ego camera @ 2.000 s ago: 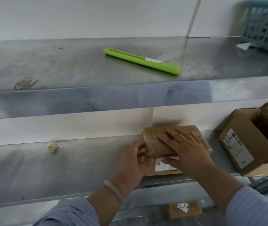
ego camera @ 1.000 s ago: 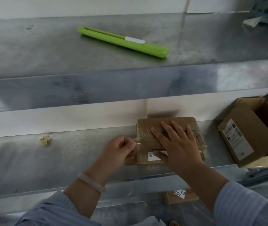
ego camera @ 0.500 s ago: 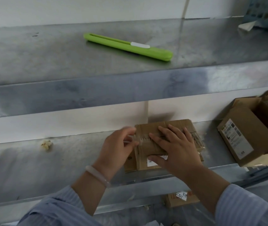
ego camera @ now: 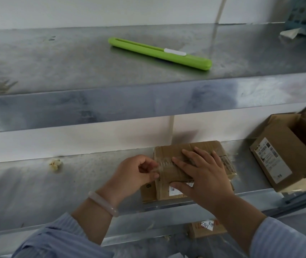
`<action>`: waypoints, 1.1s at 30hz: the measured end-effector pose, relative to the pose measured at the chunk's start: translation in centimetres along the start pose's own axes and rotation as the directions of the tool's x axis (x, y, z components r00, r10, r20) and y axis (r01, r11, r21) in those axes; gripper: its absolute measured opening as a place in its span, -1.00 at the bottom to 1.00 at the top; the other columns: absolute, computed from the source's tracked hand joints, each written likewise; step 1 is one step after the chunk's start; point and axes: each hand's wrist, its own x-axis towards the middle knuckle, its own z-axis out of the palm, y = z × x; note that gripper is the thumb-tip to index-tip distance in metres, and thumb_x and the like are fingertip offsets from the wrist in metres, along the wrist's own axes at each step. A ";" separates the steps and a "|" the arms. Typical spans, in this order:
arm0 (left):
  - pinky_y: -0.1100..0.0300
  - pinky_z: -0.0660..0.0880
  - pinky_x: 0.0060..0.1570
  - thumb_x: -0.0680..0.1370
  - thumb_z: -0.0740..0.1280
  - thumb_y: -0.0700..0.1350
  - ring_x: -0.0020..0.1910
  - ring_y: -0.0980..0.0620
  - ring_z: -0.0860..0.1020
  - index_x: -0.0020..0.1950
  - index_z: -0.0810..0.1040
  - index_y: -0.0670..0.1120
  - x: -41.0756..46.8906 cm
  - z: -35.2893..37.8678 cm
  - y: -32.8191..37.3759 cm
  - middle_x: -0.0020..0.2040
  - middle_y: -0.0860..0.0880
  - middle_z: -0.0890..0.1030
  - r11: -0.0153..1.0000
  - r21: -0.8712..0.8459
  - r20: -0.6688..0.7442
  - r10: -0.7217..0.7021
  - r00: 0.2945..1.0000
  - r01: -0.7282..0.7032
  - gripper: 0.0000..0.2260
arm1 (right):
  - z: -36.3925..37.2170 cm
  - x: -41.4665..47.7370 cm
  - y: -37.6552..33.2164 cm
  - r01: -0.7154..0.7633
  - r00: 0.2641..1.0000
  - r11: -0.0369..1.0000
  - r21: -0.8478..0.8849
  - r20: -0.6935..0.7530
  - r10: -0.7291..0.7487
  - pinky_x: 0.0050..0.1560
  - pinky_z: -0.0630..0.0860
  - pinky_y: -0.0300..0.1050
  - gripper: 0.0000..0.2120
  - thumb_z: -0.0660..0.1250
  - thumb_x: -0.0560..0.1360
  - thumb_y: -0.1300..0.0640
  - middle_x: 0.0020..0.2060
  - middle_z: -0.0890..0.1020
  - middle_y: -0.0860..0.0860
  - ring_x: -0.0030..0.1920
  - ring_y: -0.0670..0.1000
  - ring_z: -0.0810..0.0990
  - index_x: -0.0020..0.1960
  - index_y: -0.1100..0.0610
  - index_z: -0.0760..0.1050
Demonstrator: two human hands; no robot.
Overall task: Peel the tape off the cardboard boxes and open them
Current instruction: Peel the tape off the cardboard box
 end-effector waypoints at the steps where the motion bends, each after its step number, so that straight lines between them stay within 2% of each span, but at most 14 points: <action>1: 0.27 0.57 -0.12 0.36 0.56 -0.17 -0.24 0.21 0.57 -0.17 0.60 0.10 0.0 0.1 -0.1 -0.23 0.09 0.62 1.000 0.014 -0.014 -0.005 1.000 0.005 -0.78 | 0.0 0.1 0.0 -0.003 1.000 1.000 -0.002 0.005 0.003 0.36 0.30 0.35 -0.37 0.08 0.39 -0.51 0.32 0.53 -0.07 0.39 0.13 0.42 0.31 -0.23 0.50; 5: 0.44 0.45 -0.25 0.45 0.48 -0.10 -0.28 0.25 0.54 -0.19 0.57 0.06 -0.1 0.3 0.1 -0.27 0.10 0.60 0.981 0.178 -0.099 0.097 0.990 -0.078 -0.89 | -0.2 0.0 0.0 -0.005 1.000 1.000 -0.003 -0.003 0.005 0.36 0.31 0.34 -0.37 0.09 0.37 -0.51 0.30 0.54 -0.09 0.38 0.11 0.43 0.29 -0.24 0.51; 7: 0.35 0.49 -0.21 0.50 0.42 -0.10 -0.26 0.16 0.57 -0.18 0.53 0.03 0.1 0.6 -0.2 -0.27 0.07 0.61 0.981 0.180 -0.222 0.113 0.969 -0.073 -0.90 | -0.1 -0.3 -0.1 0.003 1.000 1.000 -0.001 -0.026 -0.003 0.35 0.32 0.34 -0.39 0.12 0.37 -0.50 0.29 0.55 -0.08 0.38 0.11 0.44 0.28 -0.24 0.52; 10: 0.08 0.61 -0.14 0.53 0.37 -0.16 -0.22 0.06 0.62 -0.17 0.50 0.01 0.3 1.1 -0.6 -0.25 0.04 0.61 0.999 0.024 -0.376 0.049 0.925 -0.043 -0.89 | 0.2 -0.7 -0.5 0.006 0.999 1.000 -0.002 -0.042 -0.006 0.35 0.32 0.34 -0.40 0.12 0.38 -0.49 0.30 0.54 -0.08 0.38 0.11 0.43 0.28 -0.24 0.52; 11: 0.10 0.60 -0.15 0.52 0.37 -0.18 -0.21 0.08 0.61 -0.16 0.51 0.00 0.3 1.2 -0.7 -0.23 0.06 0.60 0.992 0.085 -0.402 0.118 0.908 -0.092 -0.89 | 0.2 -0.8 -0.6 0.004 0.999 1.000 -0.001 -0.042 -0.004 0.35 0.31 0.34 -0.40 0.12 0.38 -0.49 0.30 0.54 -0.08 0.39 0.11 0.43 0.29 -0.24 0.52; 14: 0.28 0.54 -0.12 0.49 0.38 -0.20 -0.15 0.17 0.53 -0.07 0.59 -0.05 0.0 1.4 -1.1 -0.12 0.08 0.56 0.858 0.401 -0.277 0.446 0.851 -0.319 -0.93 | 0.2 -0.8 -0.7 -0.005 1.000 1.000 -0.001 -0.027 0.005 0.35 0.31 0.34 -0.39 0.11 0.39 -0.50 0.31 0.54 -0.07 0.39 0.12 0.43 0.29 -0.23 0.52; 18: 0.38 0.45 0.06 0.50 0.28 -0.02 0.00 0.19 0.51 0.16 0.64 -0.09 -1.2 1.0 -1.8 0.02 0.08 0.53 0.786 0.415 -0.068 0.529 0.846 -0.458 -0.69 | -0.1 -0.9 -0.8 -0.026 1.000 0.999 0.030 0.011 0.026 0.36 0.30 0.34 -0.36 0.09 0.37 -0.52 0.31 0.54 -0.07 0.39 0.11 0.42 0.28 -0.23 0.52; 20: 0.38 0.44 0.03 0.53 0.29 0.03 -0.01 0.20 0.54 0.10 0.67 -0.03 -1.3 0.5 -1.5 -0.02 0.13 0.57 0.865 0.304 -0.092 0.445 0.891 -0.400 -0.74 | -0.6 -0.7 -1.1 -0.054 0.999 0.997 0.061 0.004 0.054 0.39 0.27 0.27 -0.34 0.00 0.38 -0.56 0.29 0.54 -0.12 0.37 0.06 0.42 0.24 -0.24 0.55; 23: 0.41 0.40 -0.16 0.55 0.36 -0.02 -0.14 0.25 0.55 -0.07 0.62 0.11 -0.1 -0.1 -0.5 -0.17 0.13 0.61 0.986 0.097 -0.194 0.151 0.969 -0.134 -0.94 | -1.5 0.6 -1.5 -0.078 0.996 0.987 0.138 -0.020 0.081 0.37 0.27 0.06 -0.42 -0.03 0.45 -0.48 0.17 0.58 -0.18 0.26 -0.02 0.47 0.15 -0.24 0.61; 25: 0.39 0.43 -0.15 0.55 0.36 -0.02 -0.11 0.21 0.55 0.05 0.52 0.10 1.1 0.0 0.1 -0.09 0.10 0.59 1.000 -0.019 -0.206 0.006 0.979 -0.010 -0.90 | -1.5 1.1 -1.8 -0.077 0.994 0.985 0.156 -0.063 0.088 0.30 0.31 0.00 -0.54 0.08 0.46 -0.37 0.08 0.61 -0.18 0.17 -0.03 0.52 0.08 -0.21 0.64; 27: 0.31 0.45 -0.01 0.59 0.27 0.01 0.04 0.15 0.53 0.24 0.46 0.08 2.1 0.1 0.4 0.06 0.10 0.56 0.999 0.010 -0.097 -0.051 0.994 0.053 -0.77 | -1.0 1.1 -1.7 -0.072 0.990 0.985 0.160 -0.110 0.090 0.26 0.35 -0.01 -0.63 0.16 0.44 -0.30 0.03 0.62 -0.18 0.12 -0.03 0.55 0.04 -0.19 0.65; 29: 0.16 0.48 0.12 0.64 0.18 0.01 0.12 0.06 0.54 0.24 0.51 0.04 2.8 0.2 0.4 0.11 0.06 0.58 0.994 -0.012 0.056 -0.104 0.993 0.105 -0.78 | -0.4 0.7 -1.4 -0.065 0.985 0.982 0.175 -0.145 0.091 0.26 0.35 -0.03 -0.67 0.21 0.43 -0.27 0.02 0.62 -0.18 0.10 -0.04 0.54 0.02 -0.18 0.65; 31: 0.18 0.53 0.02 0.65 0.18 -0.02 0.06 0.05 0.57 0.14 0.57 -0.02 3.1 0.1 0.6 0.07 -0.02 0.62 0.969 -0.143 0.138 -0.181 0.974 0.200 -0.79 | -0.2 0.6 -1.3 -0.058 0.982 0.982 0.178 -0.166 0.089 0.26 0.36 -0.03 -0.68 0.23 0.44 -0.27 0.03 0.62 -0.18 0.11 -0.06 0.53 0.03 -0.18 0.65; 33: 0.30 0.50 -0.17 0.63 0.23 -0.08 -0.03 0.08 0.59 0.08 0.59 -0.05 3.3 0.0 0.6 0.01 -0.03 0.64 0.935 -0.256 0.125 -0.220 0.968 0.245 -0.84 | -0.1 0.5 -1.3 -0.049 0.978 0.983 0.179 -0.192 0.083 0.25 0.37 -0.04 -0.69 0.25 0.43 -0.26 0.02 0.62 -0.18 0.10 -0.07 0.53 0.02 -0.17 0.66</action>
